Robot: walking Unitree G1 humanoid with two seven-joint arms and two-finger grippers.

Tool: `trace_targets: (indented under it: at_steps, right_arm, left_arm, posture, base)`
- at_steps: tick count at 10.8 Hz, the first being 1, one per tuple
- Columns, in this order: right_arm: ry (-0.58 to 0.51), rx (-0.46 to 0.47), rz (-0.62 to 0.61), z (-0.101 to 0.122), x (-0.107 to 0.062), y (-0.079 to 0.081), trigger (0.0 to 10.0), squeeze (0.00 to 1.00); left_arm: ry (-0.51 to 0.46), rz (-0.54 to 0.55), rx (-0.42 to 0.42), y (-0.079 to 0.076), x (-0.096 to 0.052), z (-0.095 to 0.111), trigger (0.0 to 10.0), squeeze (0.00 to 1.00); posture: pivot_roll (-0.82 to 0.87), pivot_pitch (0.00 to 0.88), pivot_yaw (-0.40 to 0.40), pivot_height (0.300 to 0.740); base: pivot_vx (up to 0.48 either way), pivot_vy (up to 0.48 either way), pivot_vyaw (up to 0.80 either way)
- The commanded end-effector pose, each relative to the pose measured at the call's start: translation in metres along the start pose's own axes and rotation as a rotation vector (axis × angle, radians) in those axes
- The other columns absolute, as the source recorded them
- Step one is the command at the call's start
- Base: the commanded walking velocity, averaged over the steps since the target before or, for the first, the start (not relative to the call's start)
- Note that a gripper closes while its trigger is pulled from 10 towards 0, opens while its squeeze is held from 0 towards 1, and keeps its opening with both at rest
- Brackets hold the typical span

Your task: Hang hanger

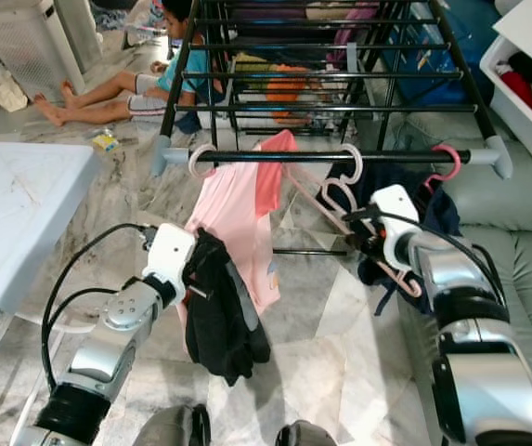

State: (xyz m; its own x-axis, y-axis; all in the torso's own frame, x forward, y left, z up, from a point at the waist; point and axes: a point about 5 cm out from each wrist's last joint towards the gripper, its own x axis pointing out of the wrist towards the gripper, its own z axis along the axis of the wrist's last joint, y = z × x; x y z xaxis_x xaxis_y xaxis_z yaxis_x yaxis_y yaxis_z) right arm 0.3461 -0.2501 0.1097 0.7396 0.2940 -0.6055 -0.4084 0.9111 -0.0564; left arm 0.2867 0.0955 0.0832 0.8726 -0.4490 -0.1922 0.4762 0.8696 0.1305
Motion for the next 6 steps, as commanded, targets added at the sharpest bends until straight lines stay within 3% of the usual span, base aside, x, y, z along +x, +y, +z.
trace_targets:
  at_steps: [1,3,4,5,6]
  right_arm:
    - [0.002,-0.019,0.024,0.005,0.001,0.001,0.0,0.0]
    - [-0.002,-0.035,0.038,0.012,-0.004,-0.005,0.0,0.0]
    - [-0.003,-0.043,0.039,0.015,-0.006,-0.008,3.1,0.0]
    - [0.007,-0.064,0.034,0.015,-0.007,-0.01,10.0,0.0]
    - [0.009,-0.088,0.019,0.017,-0.008,-0.013,10.0,0.0]
  left_arm:
    - [-0.01,-0.001,0.017,0.001,0.002,0.005,10.0,0.0]
    - [-0.009,0.002,0.018,0.001,0.002,0.005,10.0,0.0]
    - [-0.006,0.001,0.017,0.001,0.002,0.004,10.0,0.0]
    - [-0.004,-0.003,0.018,0.0,0.002,0.004,10.0,0.0]
    - [-0.002,-0.005,0.019,-0.001,0.002,0.004,10.0,0.0]
  posture:
    - [-0.03,0.064,0.008,0.74]
    - [-0.03,0.067,0.007,0.74]
    - [-0.04,0.069,0.007,0.74]
    - [-0.04,0.07,0.006,0.74]
    - [-0.04,0.07,0.006,0.74]
  base:
    - [0.0,0.0,0.0]
    - [0.0,0.0,0.0]
    - [0.0,0.0,0.0]
    - [0.0,0.0,0.0]
    - [0.0,0.0,0.0]
